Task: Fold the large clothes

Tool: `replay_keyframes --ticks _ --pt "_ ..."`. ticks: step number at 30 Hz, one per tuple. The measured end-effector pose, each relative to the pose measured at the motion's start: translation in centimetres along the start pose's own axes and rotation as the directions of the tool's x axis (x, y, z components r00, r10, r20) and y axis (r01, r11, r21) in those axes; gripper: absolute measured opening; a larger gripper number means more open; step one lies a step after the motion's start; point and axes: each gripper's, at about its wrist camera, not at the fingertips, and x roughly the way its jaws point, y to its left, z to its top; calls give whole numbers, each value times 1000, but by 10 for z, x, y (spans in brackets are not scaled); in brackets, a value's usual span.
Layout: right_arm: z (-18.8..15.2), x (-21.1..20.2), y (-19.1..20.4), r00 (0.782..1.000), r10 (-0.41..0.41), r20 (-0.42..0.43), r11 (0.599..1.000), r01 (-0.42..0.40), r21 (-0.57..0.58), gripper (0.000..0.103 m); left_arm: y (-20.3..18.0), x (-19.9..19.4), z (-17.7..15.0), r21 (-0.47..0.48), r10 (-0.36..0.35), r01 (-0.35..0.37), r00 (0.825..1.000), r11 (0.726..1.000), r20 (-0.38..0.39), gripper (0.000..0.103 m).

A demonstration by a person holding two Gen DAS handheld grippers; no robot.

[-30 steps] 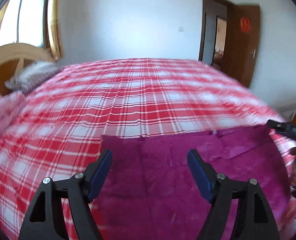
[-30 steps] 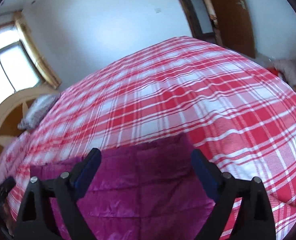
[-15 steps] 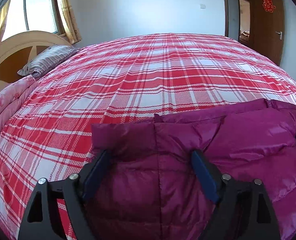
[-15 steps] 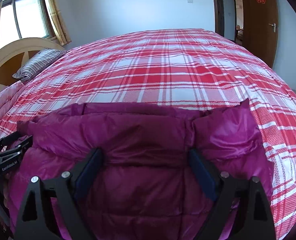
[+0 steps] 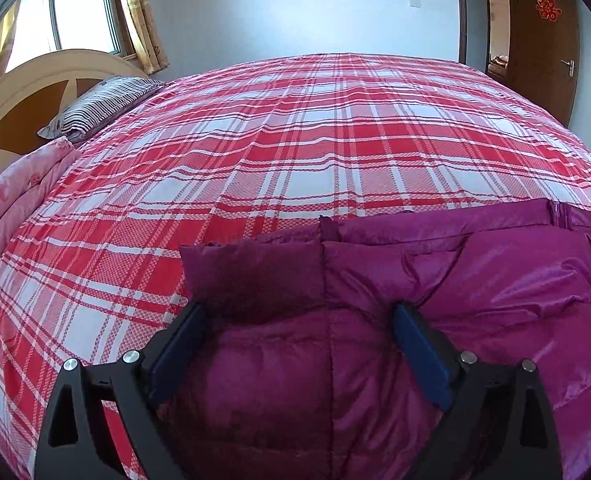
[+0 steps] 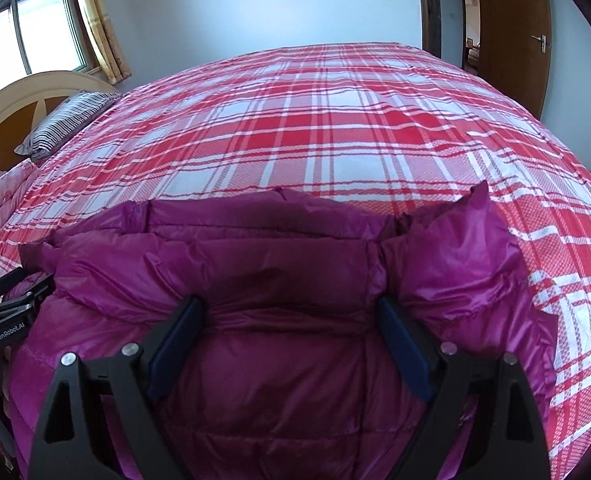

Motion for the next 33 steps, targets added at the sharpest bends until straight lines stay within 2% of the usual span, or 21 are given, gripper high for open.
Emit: replay_keyframes --ticks 9,14,16,19,23,25,27,33 --pt "-1 4 -1 1000 -6 -14 1000 6 0 91 -2 2 0 9 17 -17 1000 1000 -3 97" --pt "-1 7 0 1000 -22 -21 1000 21 -9 91 -6 -4 5 28 72 -72 997 997 -8 98" --pt "-2 7 1 999 -28 -21 1000 28 -12 91 -11 -17 9 33 115 -115 993 993 18 98" --pt "-2 9 1 999 -33 -22 999 33 -16 92 -22 -47 16 24 94 -96 992 995 81 98" --pt "-1 9 1 999 -31 -22 999 31 -15 92 -58 -69 18 111 56 -72 988 991 141 98" --pt "-1 9 0 999 -27 -20 1000 26 -12 92 -72 -62 11 141 53 -70 991 987 122 98" --pt "-1 9 0 1000 -24 -18 1000 24 -10 92 -85 -41 -1 184 92 -106 992 977 86 98" --pt "-1 9 0 1000 -23 -18 1000 23 -5 92 -84 -17 -3 146 101 -108 993 983 55 101"
